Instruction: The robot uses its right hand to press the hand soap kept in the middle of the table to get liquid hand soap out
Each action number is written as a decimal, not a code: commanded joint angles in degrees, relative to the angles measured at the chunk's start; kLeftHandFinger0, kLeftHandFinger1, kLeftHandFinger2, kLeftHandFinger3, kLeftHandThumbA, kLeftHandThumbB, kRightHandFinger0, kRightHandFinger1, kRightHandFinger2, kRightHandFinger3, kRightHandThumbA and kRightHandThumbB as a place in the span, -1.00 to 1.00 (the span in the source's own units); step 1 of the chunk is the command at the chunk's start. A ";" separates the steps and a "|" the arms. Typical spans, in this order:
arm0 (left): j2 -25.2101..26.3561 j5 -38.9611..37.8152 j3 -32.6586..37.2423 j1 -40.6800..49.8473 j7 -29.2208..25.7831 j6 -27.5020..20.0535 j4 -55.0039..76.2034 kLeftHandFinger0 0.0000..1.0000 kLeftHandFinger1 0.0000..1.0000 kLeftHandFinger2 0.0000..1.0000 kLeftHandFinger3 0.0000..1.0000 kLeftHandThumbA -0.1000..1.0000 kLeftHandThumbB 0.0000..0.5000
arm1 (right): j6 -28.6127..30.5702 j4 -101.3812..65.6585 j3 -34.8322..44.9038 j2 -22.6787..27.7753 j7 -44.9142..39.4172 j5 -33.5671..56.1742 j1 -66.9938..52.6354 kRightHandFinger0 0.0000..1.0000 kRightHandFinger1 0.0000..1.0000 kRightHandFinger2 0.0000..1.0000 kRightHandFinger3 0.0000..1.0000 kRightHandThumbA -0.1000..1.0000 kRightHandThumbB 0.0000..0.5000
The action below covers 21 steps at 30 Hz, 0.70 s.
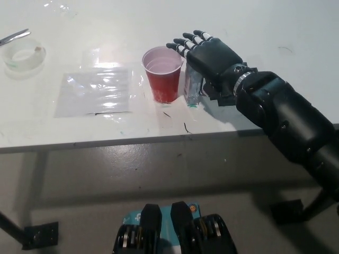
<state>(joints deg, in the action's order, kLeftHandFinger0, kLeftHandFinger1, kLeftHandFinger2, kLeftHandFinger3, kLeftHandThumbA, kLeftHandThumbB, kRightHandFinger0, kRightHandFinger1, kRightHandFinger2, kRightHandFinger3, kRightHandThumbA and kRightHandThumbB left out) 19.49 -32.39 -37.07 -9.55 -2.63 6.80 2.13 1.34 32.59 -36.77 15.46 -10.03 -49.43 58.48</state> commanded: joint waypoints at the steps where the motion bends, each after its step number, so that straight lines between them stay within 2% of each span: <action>1: 2.26 -1.11 -0.29 -1.10 1.04 -1.58 1.81 -1.00 -0.99 -0.79 -0.35 0.76 -0.73 | -2.36 -0.93 0.08 0.60 -4.85 -0.59 -0.26 1.00 1.00 1.00 1.00 1.00 0.93; 13: 2.83 0.10 0.52 -1.09 1.02 -1.87 1.41 -1.00 -1.00 -0.78 -0.33 0.85 -0.69 | -0.73 0.94 2.41 -2.87 -1.32 1.45 -1.39 1.00 1.00 1.00 1.00 1.00 1.00; 15: 2.83 -0.63 0.46 -1.04 1.10 -1.27 1.64 -1.00 -1.00 -0.79 -0.34 0.84 -0.61 | -0.09 1.67 2.99 -3.23 -0.33 2.02 -1.66 1.00 1.00 1.00 1.00 1.00 1.00; 21: 2.67 -0.08 0.76 -0.33 1.34 -2.02 1.53 -1.00 -1.00 -0.77 -0.34 0.87 -0.67 | 0.89 2.23 3.38 -3.36 0.12 2.27 -2.64 1.00 1.00 1.00 1.00 1.00 0.94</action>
<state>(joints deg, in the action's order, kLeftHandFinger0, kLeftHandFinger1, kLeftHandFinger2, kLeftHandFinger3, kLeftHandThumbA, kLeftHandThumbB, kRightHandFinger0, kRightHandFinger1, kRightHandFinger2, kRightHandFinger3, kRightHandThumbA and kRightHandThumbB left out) 20.07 -32.35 -36.24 -9.48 -2.61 6.79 2.16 1.11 33.76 -33.41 12.11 -8.78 -48.32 57.25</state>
